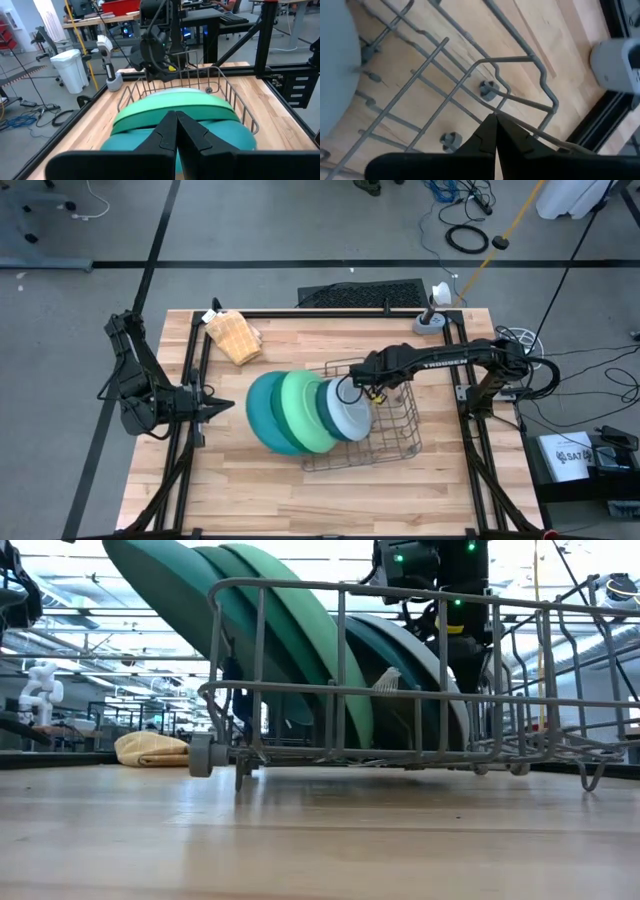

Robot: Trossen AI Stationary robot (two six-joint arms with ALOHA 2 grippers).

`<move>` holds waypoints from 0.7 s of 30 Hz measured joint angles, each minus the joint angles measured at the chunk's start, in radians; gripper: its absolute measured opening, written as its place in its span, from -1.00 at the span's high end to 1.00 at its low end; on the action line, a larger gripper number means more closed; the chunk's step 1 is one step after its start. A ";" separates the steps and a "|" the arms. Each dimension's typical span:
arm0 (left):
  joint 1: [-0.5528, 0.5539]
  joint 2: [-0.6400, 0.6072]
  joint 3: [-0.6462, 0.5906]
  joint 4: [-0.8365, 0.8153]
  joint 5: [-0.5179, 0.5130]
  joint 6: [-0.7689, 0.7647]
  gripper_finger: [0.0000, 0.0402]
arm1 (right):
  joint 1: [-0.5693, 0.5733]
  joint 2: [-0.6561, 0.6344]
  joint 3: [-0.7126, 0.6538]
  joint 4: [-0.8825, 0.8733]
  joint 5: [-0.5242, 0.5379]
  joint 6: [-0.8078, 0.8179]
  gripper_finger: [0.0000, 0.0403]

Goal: Sort dishes
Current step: Adjust the dishwasher rack

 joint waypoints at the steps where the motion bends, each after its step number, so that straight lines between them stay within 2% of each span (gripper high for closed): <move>1: 0.000 0.000 0.000 0.000 0.000 0.000 0.96 | -0.001 0.000 0.000 -0.006 0.000 0.018 1.00; 4: 0.000 0.000 0.000 0.000 0.000 -0.003 0.96 | -0.001 0.000 0.000 -0.015 0.002 0.064 1.00; 7: 0.000 0.000 0.000 0.004 -0.002 -0.027 0.96 | 0.007 -0.001 0.000 0.026 0.030 0.035 1.00; 11: 0.006 0.000 0.000 0.032 -0.025 -0.029 0.96 | 0.041 -0.029 0.000 0.220 0.071 -0.073 0.99; 16: 0.032 0.000 0.000 0.033 -0.027 -0.037 0.96 | 0.075 -0.105 0.000 0.478 0.107 -0.212 0.90; 21: 0.054 0.004 0.002 -0.007 0.020 -0.161 0.96 | 0.141 -0.179 0.000 0.727 0.038 -0.381 0.84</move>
